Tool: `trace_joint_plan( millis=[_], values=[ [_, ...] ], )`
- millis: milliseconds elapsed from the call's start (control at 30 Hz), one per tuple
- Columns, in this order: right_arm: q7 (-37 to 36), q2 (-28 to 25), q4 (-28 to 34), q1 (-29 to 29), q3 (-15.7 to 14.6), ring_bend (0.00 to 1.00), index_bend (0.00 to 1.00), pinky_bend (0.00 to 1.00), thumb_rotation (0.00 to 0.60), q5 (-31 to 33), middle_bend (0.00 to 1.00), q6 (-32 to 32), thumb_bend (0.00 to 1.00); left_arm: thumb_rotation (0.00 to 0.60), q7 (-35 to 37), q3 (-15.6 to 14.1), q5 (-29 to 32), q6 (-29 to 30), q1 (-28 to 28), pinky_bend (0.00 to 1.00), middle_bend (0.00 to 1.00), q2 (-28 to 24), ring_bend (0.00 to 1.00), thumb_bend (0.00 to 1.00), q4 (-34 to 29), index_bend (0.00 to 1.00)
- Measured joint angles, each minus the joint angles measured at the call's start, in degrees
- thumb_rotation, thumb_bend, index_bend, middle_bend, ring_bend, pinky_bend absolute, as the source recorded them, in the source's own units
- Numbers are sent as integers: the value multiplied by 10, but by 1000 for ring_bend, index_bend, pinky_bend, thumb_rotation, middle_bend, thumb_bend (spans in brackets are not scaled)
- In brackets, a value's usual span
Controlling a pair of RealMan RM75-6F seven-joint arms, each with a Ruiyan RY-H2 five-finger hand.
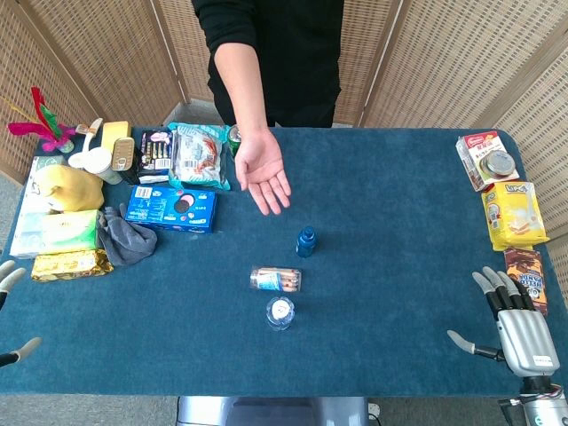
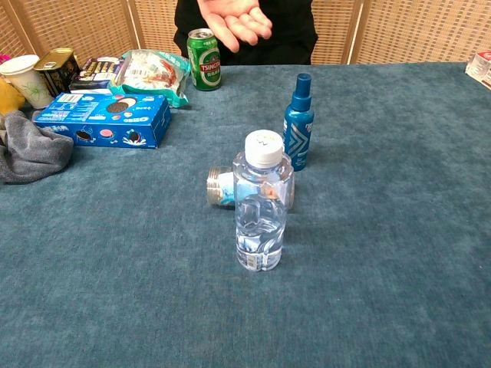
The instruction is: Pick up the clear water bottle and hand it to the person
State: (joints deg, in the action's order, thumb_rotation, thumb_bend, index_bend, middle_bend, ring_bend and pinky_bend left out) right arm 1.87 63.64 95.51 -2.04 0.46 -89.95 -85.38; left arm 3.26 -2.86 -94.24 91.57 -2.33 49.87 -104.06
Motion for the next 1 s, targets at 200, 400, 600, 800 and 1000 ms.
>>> trace_joint_plan(
  millis=[200, 400, 600, 800, 1000],
  values=[
    [-14, -4, 1, -4, -3, 17, 0, 69, 171, 1, 0, 12, 0, 600, -1, 0, 2, -1, 0, 86, 0, 0, 0, 143, -1, 0],
    [-37, -8, 0, -10, -9, 11, 0, 56, 170, -11, 0, 21, 0, 600, -5, 1, 3, -2, 0, 86, 0, 1, 0, 142, -2, 0],
    [-172, 0, -27, -44, -23, 10, 0, 44, 171, -45, 0, 64, 0, 600, -8, 3, 9, -3, 1, 86, 0, 2, 0, 143, -5, 0],
    [-332, 53, -99, -99, -34, 11, 0, 78, 169, -78, 0, 118, 0, 600, -12, 6, 19, -11, 4, 86, 0, 3, 0, 143, -8, 0],
    [-374, 125, -149, -137, -34, 14, 0, 96, 165, -108, 0, 121, 0, 600, -12, 8, 26, -19, 8, 86, 0, 2, 0, 142, -9, 0]
  ],
)
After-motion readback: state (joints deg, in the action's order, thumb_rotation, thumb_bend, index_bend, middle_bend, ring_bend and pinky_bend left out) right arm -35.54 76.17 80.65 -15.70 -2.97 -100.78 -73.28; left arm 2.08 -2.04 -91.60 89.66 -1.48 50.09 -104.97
